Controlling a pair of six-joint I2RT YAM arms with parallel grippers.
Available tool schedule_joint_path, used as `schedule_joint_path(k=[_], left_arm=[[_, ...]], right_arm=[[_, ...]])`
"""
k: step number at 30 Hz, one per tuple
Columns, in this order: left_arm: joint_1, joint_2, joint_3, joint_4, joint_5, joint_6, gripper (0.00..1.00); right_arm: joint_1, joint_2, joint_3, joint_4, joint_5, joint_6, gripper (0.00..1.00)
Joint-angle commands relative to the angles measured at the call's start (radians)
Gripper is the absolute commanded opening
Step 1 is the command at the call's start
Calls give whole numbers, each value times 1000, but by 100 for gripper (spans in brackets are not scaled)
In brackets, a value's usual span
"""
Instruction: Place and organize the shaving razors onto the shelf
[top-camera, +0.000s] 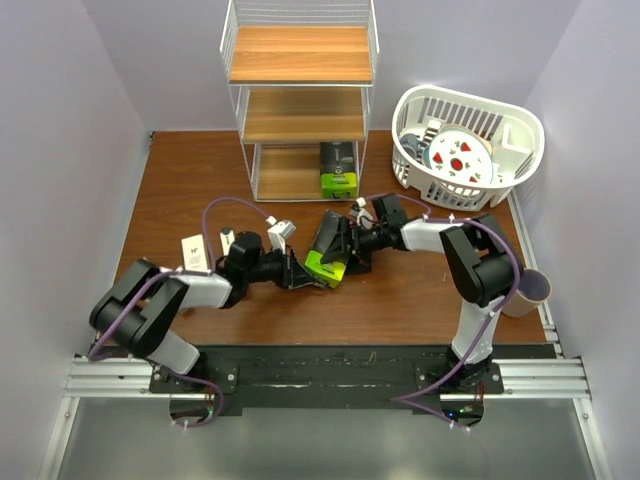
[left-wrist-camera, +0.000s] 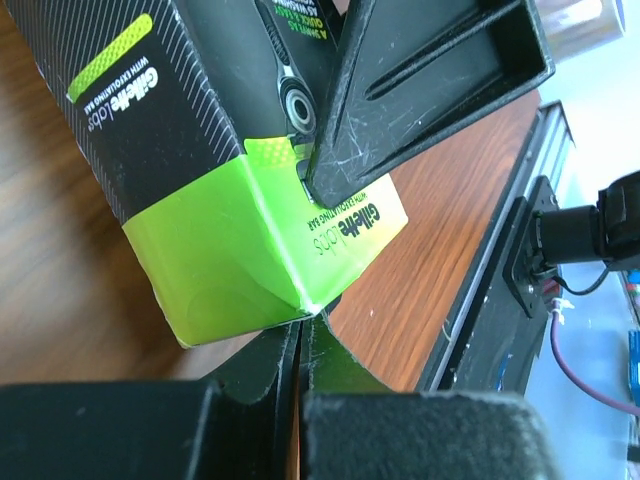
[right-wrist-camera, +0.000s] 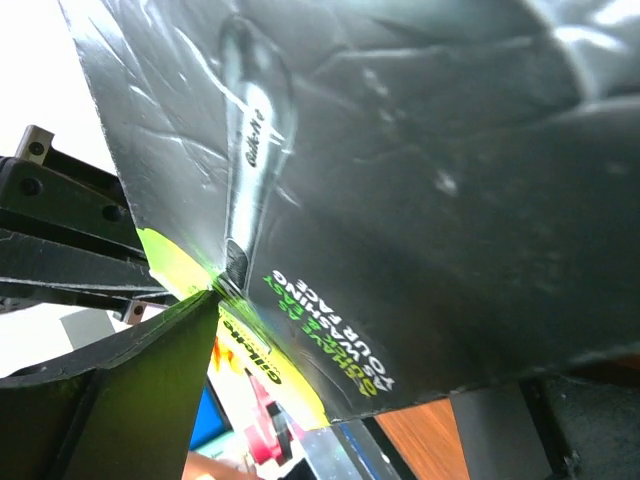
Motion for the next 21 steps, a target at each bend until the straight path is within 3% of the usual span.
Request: schedule_joint_path(k=[1, 8, 12, 21], left_arm=[[42, -182, -38, -3, 48, 31, 0], [184, -359, -118, -151, -101, 115, 0], [264, -332, -118, -105, -142, 140, 0], [292, -249, -92, -6, -265, 158, 0]], right_arm=[[95, 39, 74, 89, 38, 56, 90], [181, 117, 169, 200, 52, 83, 85], [195, 174, 245, 235, 61, 85, 82], [200, 309, 462, 283, 84, 73, 80]])
